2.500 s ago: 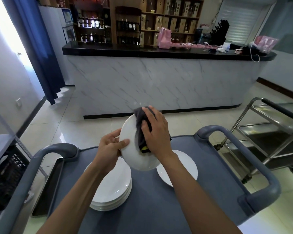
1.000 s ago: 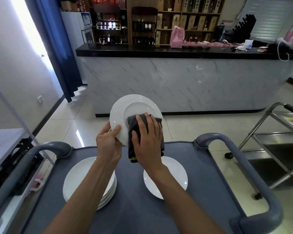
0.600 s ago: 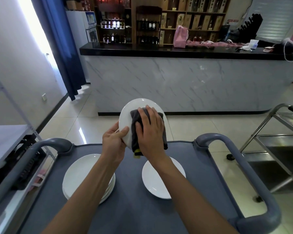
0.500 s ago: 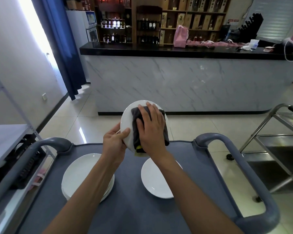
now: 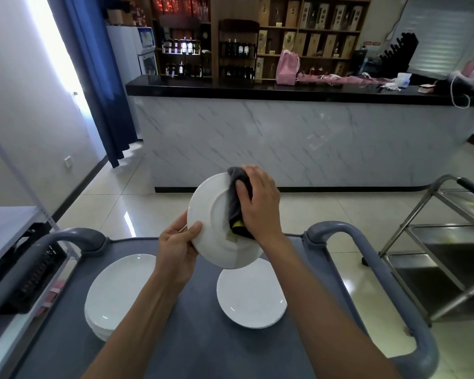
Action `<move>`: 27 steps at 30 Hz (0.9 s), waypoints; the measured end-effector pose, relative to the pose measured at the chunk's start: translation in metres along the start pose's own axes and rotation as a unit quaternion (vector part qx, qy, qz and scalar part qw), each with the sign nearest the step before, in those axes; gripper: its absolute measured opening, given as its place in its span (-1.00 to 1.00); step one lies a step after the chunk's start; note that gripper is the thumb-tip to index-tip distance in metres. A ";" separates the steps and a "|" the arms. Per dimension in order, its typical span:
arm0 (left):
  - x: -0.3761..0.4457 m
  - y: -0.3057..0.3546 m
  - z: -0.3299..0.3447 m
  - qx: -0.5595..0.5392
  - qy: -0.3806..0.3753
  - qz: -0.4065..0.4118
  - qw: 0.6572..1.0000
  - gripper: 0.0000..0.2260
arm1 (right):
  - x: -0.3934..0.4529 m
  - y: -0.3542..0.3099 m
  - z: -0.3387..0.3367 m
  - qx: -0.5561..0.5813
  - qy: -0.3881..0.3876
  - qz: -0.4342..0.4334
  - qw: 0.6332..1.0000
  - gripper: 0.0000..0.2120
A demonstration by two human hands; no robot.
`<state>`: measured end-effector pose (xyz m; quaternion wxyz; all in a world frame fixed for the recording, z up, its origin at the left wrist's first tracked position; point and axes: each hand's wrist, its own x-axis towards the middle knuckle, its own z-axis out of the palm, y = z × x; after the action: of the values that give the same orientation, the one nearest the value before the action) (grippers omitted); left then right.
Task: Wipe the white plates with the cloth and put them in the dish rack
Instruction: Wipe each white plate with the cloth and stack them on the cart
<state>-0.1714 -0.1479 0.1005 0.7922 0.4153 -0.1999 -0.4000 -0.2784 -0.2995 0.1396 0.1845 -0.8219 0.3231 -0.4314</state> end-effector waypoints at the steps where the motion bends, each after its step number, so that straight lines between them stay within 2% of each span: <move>1: 0.000 -0.001 0.000 -0.006 0.002 0.002 1.000 -0.62 | -0.001 0.004 -0.001 0.006 0.000 0.006 1.000 -0.65; 3: 0.000 -0.003 -0.002 -0.023 0.012 0.007 1.000 -0.65 | -0.003 0.014 -0.004 0.044 -0.002 0.031 0.999 -0.65; 7: 0.002 -0.005 -0.005 -0.060 0.051 0.011 0.997 -0.65 | -0.015 0.028 -0.007 0.177 0.005 0.150 0.973 -0.70; 11: 0.002 -0.007 -0.003 -0.081 0.070 0.021 0.994 -0.67 | -0.038 0.030 0.002 0.243 0.032 0.201 0.948 -0.67; 17: 0.004 -0.018 0.000 -0.089 0.106 0.035 0.990 -0.63 | -0.080 0.022 0.022 0.229 0.076 0.206 0.949 -0.63; 27: 0.006 -0.030 0.004 -0.063 0.138 0.034 0.988 -0.68 | -0.122 0.048 0.023 0.150 0.017 0.189 0.970 -0.68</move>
<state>-0.1845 -0.1644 0.0784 0.8499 0.4085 -0.0768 -0.3239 -0.3281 -0.2495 0.0264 0.3782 -0.7015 0.4074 -0.4460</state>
